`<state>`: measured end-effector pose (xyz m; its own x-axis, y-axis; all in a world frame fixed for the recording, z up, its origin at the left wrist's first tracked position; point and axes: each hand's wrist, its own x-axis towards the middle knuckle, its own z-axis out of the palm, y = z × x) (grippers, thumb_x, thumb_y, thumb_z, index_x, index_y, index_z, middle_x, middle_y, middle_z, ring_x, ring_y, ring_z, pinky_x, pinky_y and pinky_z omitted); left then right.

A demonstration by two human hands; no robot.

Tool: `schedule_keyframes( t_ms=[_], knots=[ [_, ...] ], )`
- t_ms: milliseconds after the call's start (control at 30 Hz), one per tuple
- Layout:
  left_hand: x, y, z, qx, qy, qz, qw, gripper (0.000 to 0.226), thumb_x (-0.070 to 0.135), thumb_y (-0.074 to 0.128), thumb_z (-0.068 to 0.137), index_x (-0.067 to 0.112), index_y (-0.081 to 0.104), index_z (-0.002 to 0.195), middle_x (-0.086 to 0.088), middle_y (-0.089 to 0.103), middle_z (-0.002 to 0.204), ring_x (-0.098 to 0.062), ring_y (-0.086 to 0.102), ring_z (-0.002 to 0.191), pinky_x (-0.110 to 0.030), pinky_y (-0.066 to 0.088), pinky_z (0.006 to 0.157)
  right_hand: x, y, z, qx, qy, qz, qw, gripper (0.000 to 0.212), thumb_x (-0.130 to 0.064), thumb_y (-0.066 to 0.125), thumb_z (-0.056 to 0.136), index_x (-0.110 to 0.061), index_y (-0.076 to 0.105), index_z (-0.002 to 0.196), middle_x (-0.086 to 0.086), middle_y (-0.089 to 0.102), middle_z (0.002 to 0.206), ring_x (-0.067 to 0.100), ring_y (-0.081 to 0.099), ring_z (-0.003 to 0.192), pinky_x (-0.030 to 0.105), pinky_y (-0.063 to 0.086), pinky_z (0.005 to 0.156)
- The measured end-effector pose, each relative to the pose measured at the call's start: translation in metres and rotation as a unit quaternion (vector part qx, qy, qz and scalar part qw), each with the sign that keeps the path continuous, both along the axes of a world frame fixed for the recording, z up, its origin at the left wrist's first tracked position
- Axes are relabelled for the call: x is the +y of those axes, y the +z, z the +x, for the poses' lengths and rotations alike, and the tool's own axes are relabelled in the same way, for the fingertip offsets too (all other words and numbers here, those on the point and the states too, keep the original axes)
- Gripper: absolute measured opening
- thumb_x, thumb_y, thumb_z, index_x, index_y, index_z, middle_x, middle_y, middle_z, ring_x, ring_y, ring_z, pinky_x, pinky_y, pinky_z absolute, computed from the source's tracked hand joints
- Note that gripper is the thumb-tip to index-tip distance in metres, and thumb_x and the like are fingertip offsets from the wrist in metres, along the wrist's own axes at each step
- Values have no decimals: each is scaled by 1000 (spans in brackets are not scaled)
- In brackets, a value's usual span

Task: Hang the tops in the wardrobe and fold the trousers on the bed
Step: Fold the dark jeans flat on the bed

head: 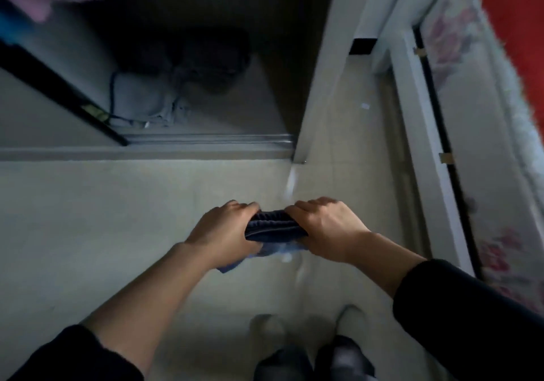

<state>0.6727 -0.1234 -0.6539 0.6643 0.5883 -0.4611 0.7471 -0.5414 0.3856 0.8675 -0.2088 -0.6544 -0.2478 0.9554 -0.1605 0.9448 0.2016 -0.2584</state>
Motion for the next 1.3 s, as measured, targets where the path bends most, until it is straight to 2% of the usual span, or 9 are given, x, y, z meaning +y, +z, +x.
schedule_keyframes(
  t_ms=[133, 300, 467, 667, 800, 933, 1067, 1233, 1300],
  knots=[
    [62, -7, -34, 11, 29, 8, 999, 26, 35, 61, 76, 32, 51, 100, 5, 56, 92, -19, 58, 84, -33, 49, 71, 70, -12, -33, -37, 52, 28, 998, 42, -40, 88, 49, -17, 68, 78, -4, 63, 63, 19, 58, 43, 20, 40, 42],
    [141, -26, -41, 15, 24, 27, 999, 25, 26, 57, 77, 25, 50, 100, 6, 55, 93, -16, 52, 91, -31, 43, 72, 150, -43, -46, -59, 42, 6, 997, 42, -35, 86, 54, -15, 67, 86, -1, 65, 71, 20, 63, 54, 26, 48, 50],
    [241, -71, -39, 40, 30, 65, 997, 26, 23, 57, 74, 21, 47, 99, 2, 59, 99, -20, 52, 98, -32, 41, 70, 257, -81, -54, -121, 61, -23, 991, 45, -29, 59, 85, -11, 49, 126, 8, 57, 120, 28, 60, 105, 36, 44, 88],
    [350, -133, -23, 63, -3, 146, 987, 29, 19, 60, 76, 19, 45, 101, -5, 60, 113, -29, 59, 101, -31, 36, 66, 363, -143, -48, -158, 10, -10, 987, 47, -27, 56, 87, -16, 41, 130, 4, 51, 129, 24, 52, 116, 36, 37, 94],
    [406, -169, -9, 41, -9, 204, 978, 45, 24, 62, 82, 18, 39, 121, -9, 56, 121, -33, 57, 109, -35, 38, 71, 419, -183, -34, -214, 1, 48, 976, 53, -25, 66, 79, -12, 46, 126, 8, 55, 121, 28, 55, 109, 38, 40, 88],
    [441, -211, 6, -12, 5, 315, 949, 48, 17, 61, 83, 18, 38, 125, -5, 51, 119, -28, 52, 111, -36, 39, 69, 460, -222, -18, -229, -30, 126, 965, 74, -23, 89, 31, -7, 64, 98, 10, 65, 86, 31, 62, 73, 37, 46, 63],
    [460, -287, 9, -78, -11, 407, 910, 56, 5, 82, 48, 10, 58, 98, -8, 58, 87, -31, 58, 88, -39, 50, 56, 475, -287, -15, -189, -74, 204, 958, 62, -13, 79, 43, -5, 68, 104, 10, 68, 88, 31, 65, 80, 40, 52, 65],
    [440, -381, -9, -5, -68, 327, 943, 52, 12, 82, 57, 12, 61, 105, -7, 56, 103, -28, 50, 103, -38, 50, 62, 448, -373, -27, -124, -36, 34, 991, 51, -19, 71, 78, -13, 59, 127, 6, 63, 123, 27, 58, 115, 36, 51, 86],
    [433, -397, -19, 23, -69, 316, 946, 62, 12, 90, 29, 14, 65, 86, -4, 57, 90, -25, 46, 91, -34, 48, 49, 438, -389, -28, -117, -37, 12, 992, 66, -21, 88, 57, -17, 67, 119, 0, 67, 118, 18, 64, 109, 31, 58, 78]
  ],
)
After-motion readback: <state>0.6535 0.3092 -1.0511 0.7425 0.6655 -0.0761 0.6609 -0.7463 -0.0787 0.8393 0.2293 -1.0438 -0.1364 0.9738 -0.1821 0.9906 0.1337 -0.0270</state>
